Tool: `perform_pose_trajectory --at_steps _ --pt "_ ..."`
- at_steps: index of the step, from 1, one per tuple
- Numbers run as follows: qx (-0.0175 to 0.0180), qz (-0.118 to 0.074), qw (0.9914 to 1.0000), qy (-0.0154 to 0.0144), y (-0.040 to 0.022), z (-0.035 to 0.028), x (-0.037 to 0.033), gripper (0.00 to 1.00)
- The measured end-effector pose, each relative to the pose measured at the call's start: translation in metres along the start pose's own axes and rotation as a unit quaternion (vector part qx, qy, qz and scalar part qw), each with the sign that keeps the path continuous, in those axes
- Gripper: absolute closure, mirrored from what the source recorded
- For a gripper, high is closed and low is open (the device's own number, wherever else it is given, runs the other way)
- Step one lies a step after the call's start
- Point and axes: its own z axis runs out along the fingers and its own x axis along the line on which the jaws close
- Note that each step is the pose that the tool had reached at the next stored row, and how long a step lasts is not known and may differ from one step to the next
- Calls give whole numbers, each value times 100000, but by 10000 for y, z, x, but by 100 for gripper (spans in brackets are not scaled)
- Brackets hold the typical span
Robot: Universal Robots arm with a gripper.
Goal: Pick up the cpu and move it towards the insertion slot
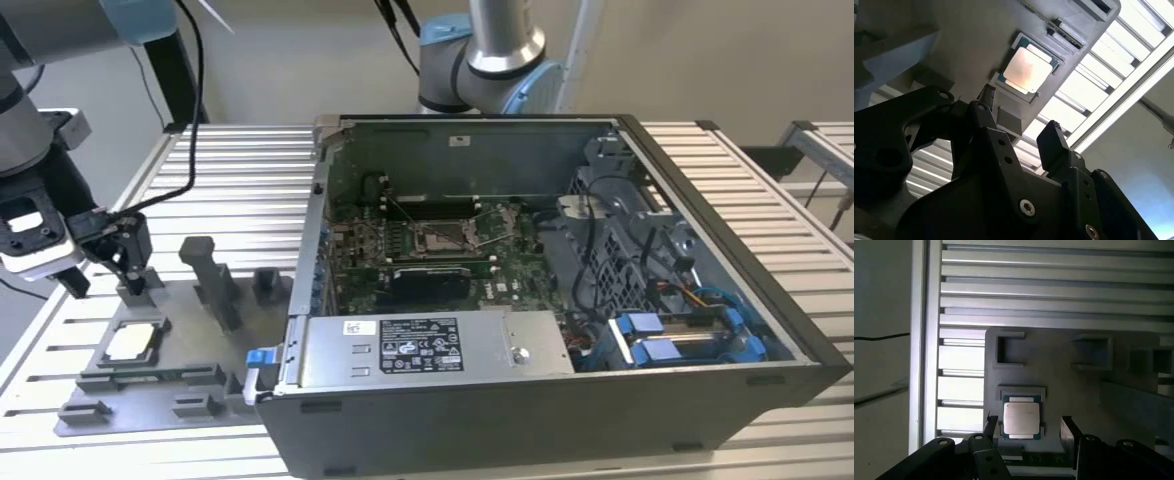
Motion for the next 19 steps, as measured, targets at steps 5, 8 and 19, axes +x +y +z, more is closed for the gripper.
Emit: perform_pose_trajectory --at_steps 5,8,19 --pt "4 6 100000 -6 -27 83 1 0" --pt "39 3 100000 -1 -30 136 1 0" --pt "38 -14 100000 -2 -38 337 4 0"
